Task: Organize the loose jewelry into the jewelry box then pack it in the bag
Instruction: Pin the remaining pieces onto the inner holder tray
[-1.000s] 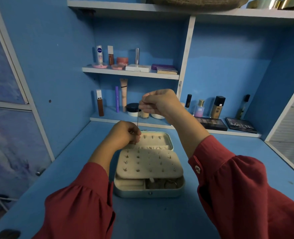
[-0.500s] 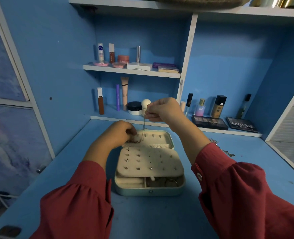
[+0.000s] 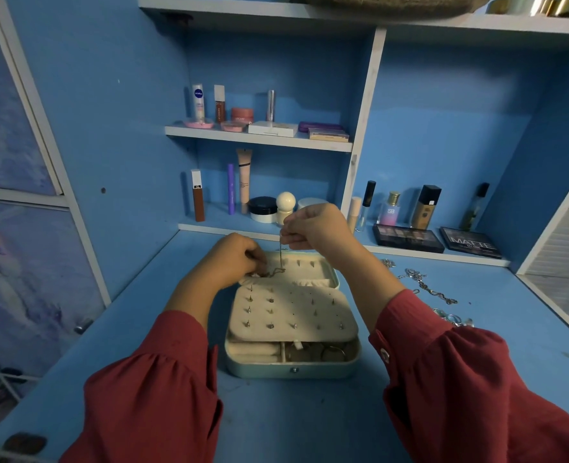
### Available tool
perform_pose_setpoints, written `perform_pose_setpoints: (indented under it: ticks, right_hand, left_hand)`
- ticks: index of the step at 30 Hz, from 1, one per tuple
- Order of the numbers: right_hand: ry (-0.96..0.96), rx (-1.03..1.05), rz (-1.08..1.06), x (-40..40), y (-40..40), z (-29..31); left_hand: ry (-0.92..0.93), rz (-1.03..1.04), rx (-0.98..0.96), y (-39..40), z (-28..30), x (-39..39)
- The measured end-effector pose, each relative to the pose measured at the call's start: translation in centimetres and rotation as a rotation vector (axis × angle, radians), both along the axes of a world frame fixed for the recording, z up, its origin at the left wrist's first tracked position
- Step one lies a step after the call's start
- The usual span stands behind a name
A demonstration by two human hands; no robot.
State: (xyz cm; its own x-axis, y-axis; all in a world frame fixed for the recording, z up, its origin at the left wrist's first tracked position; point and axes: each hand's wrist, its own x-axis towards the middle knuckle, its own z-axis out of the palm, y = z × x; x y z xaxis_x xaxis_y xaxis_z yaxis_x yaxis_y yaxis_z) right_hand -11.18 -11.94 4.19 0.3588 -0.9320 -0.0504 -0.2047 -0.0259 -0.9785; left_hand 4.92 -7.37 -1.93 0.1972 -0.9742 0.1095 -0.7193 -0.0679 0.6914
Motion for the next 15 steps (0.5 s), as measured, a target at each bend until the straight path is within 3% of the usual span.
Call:
perform_pose_setpoints:
  ticks: [4, 15]
  right_hand:
    - [-0.005, 0.024, 0.004, 0.0, 0.2, 0.5]
    - [-0.005, 0.016, -0.007, 0.1, -0.1, 0.2]
  left_hand:
    - [0.028, 0.04, -0.044, 0.0, -0.1, 0.0]
    - [-0.228, -0.017, 0.081, -0.8, -1.3, 0.7]
